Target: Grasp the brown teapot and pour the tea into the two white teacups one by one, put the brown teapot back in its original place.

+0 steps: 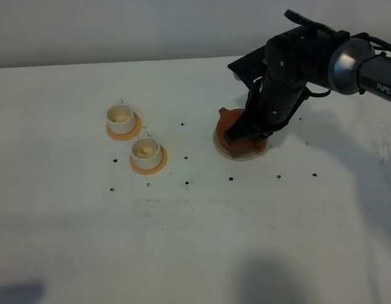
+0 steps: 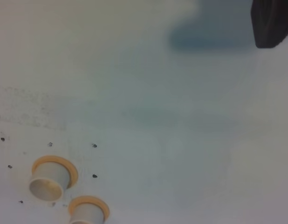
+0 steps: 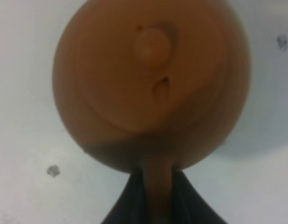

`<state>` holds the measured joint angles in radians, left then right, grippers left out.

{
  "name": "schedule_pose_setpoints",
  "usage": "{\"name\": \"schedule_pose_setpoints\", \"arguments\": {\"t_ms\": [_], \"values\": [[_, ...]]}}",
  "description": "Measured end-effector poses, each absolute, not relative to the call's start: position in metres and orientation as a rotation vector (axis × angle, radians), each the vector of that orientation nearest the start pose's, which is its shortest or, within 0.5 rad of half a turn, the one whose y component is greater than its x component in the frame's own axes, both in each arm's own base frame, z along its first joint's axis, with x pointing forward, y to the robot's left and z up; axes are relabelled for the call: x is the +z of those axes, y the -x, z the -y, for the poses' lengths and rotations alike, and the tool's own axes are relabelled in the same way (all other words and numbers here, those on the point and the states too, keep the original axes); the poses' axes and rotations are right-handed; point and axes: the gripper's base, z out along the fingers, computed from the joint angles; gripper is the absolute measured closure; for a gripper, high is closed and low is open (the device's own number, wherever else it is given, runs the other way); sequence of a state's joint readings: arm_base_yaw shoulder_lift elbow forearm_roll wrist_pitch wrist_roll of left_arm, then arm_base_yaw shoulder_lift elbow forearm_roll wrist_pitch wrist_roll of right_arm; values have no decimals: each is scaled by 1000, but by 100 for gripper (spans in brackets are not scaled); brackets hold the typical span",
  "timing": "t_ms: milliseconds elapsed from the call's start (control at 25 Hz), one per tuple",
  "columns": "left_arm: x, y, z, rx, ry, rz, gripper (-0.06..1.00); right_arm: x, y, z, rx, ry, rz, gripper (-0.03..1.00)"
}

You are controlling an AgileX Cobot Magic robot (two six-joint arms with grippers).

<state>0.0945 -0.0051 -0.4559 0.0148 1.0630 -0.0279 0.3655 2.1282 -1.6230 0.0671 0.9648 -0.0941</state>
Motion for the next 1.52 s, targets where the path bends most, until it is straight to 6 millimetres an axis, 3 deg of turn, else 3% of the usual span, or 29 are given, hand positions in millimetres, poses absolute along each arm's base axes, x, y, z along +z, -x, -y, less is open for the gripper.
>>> {"name": "schedule_pose_setpoints", "arguments": {"t_ms": [480,760,1000,1520], "values": [[265,1,-1,58,128,-2082,65,177,-407,-164,131,632,-2858,88],[265,1,-1,58,128,-2082,65,202,-403,-168,135,644,-2778,88],[265,1,-1,58,128,-2082,65,231,-389,-189,163,710,-2675,88],[265,1,-1,58,128,-2082,65,233,-353,-246,114,1002,-2579,88]]}}
